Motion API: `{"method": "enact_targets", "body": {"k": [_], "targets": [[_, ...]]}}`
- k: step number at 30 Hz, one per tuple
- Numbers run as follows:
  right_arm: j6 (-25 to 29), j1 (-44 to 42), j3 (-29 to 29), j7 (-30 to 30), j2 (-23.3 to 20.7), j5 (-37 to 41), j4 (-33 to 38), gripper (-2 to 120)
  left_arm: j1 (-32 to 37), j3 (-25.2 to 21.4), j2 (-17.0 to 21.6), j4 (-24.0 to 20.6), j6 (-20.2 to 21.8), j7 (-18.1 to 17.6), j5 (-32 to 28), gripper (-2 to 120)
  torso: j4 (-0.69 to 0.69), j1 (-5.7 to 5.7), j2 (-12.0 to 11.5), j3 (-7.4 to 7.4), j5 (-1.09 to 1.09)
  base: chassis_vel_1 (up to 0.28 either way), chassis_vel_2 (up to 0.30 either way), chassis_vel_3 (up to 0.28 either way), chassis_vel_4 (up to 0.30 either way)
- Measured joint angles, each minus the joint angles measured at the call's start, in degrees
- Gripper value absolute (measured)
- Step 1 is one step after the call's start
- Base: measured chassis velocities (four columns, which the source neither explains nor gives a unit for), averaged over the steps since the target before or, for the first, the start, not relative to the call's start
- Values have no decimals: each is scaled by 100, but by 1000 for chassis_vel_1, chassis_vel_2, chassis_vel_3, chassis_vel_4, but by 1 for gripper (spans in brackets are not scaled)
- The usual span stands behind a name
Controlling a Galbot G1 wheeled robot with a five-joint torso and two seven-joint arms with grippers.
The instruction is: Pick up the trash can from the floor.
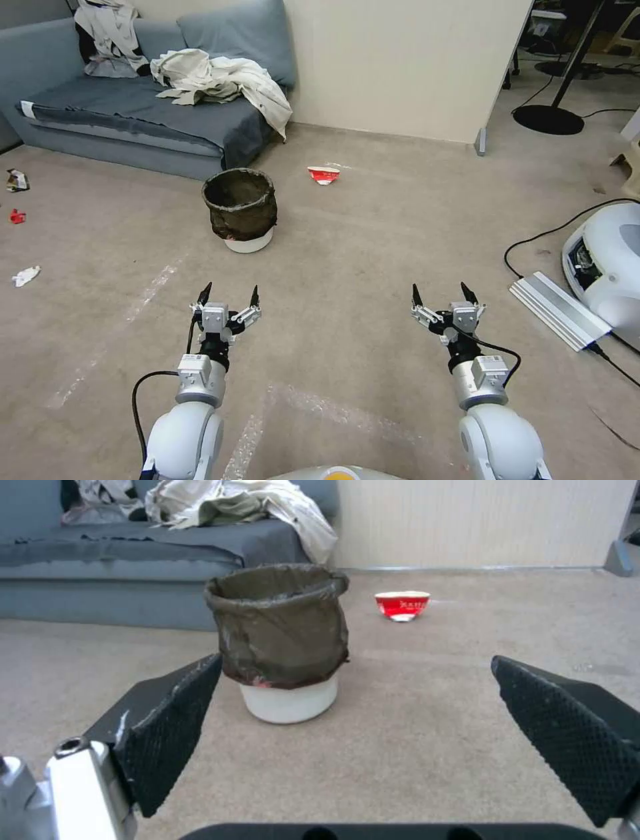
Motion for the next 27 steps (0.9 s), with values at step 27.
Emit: {"method": "enact_targets", "body": {"k": [27], "targets": [[0, -8, 0, 0, 3, 0, 9, 100, 12, 0, 0, -6, 0, -3, 0, 100, 0, 0, 0, 0, 0, 0, 0, 0, 0]]}}
